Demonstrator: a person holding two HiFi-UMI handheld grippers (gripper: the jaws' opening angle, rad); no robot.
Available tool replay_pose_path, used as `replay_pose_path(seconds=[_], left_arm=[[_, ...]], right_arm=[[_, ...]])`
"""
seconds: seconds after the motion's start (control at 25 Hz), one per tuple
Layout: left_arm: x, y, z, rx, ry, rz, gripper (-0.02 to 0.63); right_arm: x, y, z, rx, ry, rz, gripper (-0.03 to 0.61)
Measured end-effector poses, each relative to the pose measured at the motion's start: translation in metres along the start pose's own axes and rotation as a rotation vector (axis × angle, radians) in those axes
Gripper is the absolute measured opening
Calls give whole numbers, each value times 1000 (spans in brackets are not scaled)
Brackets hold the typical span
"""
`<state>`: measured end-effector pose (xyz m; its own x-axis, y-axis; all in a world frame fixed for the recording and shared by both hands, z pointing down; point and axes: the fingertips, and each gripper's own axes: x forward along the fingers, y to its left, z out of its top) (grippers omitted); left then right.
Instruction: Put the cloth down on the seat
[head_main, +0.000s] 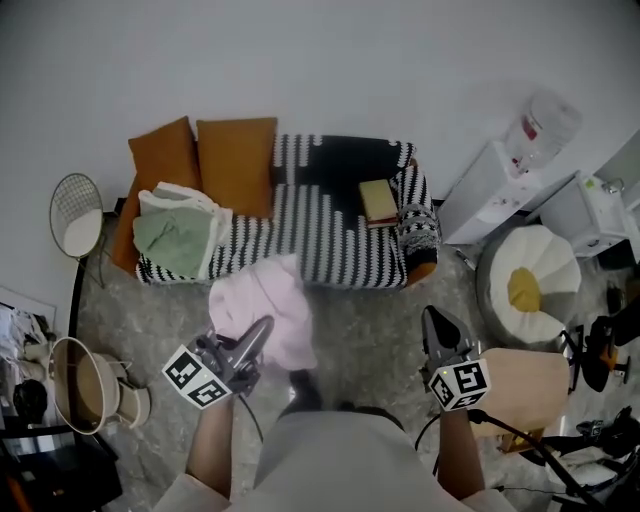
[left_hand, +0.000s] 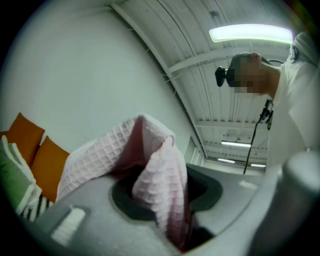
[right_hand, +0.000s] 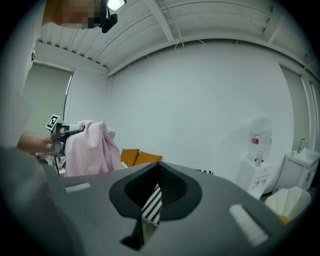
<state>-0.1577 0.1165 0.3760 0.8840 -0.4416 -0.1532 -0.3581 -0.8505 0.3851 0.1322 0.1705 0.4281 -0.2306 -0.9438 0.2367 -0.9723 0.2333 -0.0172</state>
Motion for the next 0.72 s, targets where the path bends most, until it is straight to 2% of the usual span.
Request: replay_pose_path(seconds=[0.2,0.36,0.72], left_arm=[[4,33,7,17,50,-14,129],[2,52,11,6,65,-37,127],[3,78,24,2,87,-79,129]], right_arm=[[29,9,11,-9,-1,-33,0],[46,10,17,27,-10,-77,0],[80,35,18,29,-5,-67,0]])
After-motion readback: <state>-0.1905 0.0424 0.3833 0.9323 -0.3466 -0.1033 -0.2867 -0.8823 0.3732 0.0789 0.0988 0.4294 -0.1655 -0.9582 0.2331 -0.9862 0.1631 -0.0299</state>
